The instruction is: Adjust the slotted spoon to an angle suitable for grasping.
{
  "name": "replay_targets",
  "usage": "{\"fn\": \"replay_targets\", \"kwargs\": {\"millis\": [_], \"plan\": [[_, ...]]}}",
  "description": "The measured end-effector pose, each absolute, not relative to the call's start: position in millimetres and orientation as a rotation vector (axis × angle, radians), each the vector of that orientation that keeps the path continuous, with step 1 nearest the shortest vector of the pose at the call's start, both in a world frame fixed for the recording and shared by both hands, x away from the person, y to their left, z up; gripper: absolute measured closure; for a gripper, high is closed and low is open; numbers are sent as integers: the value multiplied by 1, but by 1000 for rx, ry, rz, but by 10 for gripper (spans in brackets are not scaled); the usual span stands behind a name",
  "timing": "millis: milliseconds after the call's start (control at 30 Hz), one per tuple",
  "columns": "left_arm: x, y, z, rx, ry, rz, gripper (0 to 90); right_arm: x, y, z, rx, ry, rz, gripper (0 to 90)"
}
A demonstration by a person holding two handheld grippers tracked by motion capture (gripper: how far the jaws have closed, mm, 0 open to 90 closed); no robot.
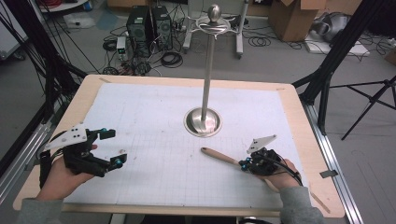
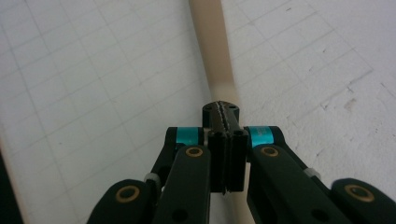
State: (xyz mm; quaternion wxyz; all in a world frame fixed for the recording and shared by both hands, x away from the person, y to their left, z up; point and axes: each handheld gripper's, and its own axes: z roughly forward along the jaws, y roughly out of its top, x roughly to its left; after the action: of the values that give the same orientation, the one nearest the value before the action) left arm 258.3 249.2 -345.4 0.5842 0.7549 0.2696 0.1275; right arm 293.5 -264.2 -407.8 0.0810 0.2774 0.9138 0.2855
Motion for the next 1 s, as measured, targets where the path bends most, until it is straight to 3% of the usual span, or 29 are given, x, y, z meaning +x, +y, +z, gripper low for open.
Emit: {"fn": "replay_targets", "kwargs": {"millis": [500,767,833,1000], "plan": [[258,248,-347,1770,630,296,18,299,-265,-410,848,2696,869,900],[257,251,-343,1753,626,305,18,296,-290,-389,901,2558,1110,891],[256,252,-342,1751,625,308,18,294,-296,-383,907,2527,1153,831],[256,254,-340,1745,629,316,18,291,-303,-369,901,2492,1195,582]]}}
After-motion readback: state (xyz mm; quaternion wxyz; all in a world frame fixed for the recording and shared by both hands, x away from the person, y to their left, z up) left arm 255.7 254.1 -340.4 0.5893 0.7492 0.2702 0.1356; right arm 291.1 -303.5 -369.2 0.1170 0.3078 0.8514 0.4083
